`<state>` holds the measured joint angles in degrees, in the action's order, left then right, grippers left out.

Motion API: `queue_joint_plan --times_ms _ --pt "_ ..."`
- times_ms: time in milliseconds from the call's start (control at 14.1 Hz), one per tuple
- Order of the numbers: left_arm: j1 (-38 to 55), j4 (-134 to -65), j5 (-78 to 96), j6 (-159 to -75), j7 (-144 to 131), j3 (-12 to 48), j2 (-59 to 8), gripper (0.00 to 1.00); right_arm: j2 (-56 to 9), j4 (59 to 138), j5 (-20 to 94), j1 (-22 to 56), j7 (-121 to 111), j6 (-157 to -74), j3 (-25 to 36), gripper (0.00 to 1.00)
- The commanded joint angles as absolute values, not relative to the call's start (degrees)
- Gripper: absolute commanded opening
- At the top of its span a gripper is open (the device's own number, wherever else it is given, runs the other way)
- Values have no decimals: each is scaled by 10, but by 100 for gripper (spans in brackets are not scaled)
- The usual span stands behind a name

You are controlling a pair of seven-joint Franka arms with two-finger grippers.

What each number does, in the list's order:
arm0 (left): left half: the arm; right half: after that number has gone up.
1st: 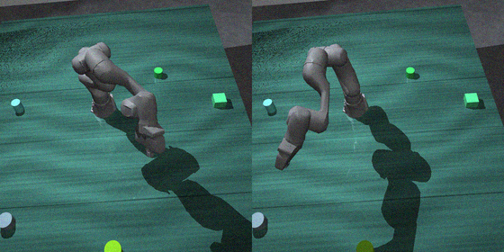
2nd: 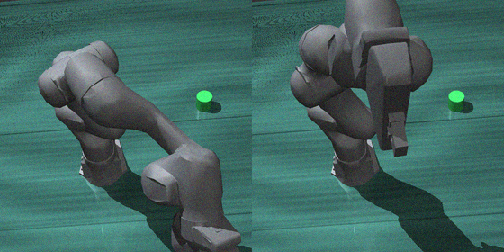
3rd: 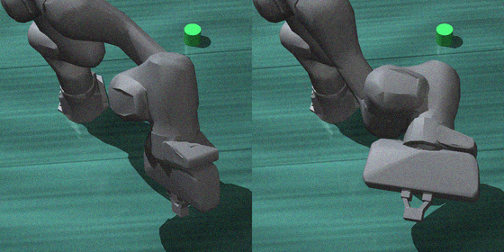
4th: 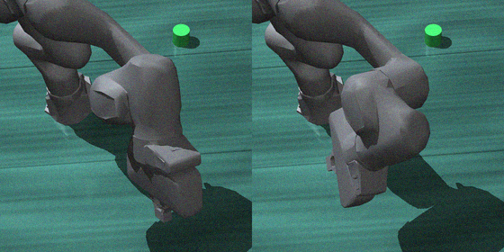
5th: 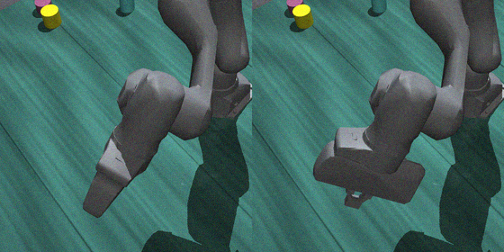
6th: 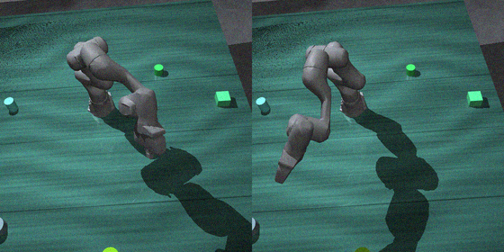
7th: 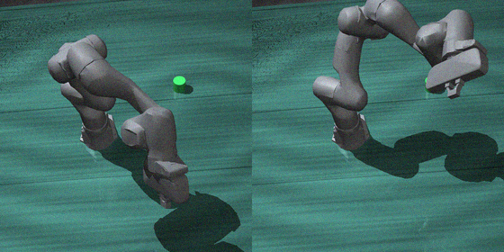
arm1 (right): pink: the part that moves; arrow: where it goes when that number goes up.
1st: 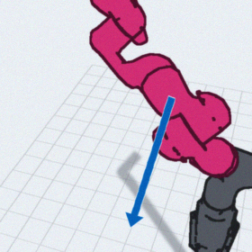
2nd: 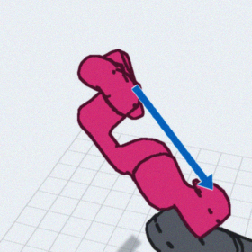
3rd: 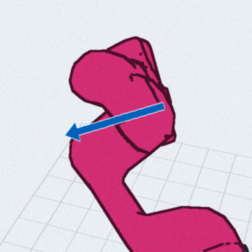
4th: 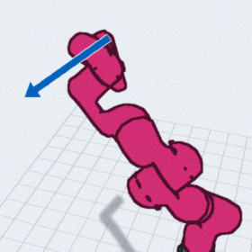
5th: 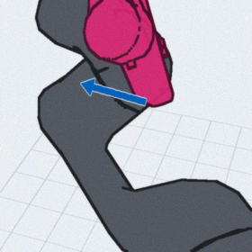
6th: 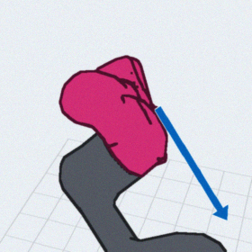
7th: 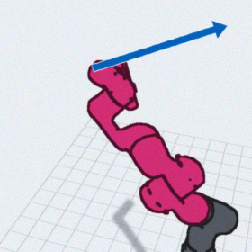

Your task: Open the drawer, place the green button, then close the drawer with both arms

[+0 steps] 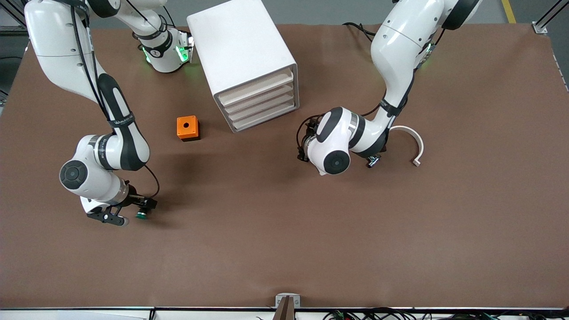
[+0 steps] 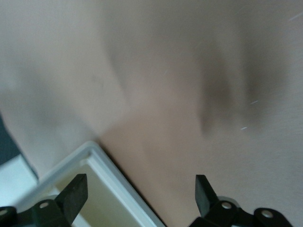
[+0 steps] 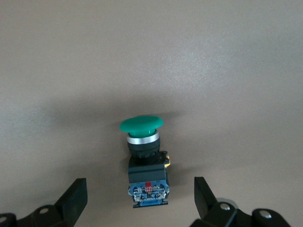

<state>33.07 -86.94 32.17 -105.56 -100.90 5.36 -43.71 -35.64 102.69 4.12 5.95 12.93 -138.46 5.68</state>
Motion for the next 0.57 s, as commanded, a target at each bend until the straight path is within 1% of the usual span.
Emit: queue_joint_plan --times_ms 0,142,354,495 --pt "333 -860 387 -1043 -1048 50 -454 100 -365 1024 46 60 136 -1389 59 100" --pt "337 -863 444 -1027 -1090 52 -465 99 -370 1024 47 55 137 -1389 59 100" --pt "339 -860 526 -1027 -1188 52 -483 95 -378 1023 46 55 136 -1389 59 100" --pt "341 -860 563 -1026 -1239 53 -491 93 -379 1023 47 53 137 -1389 59 95"
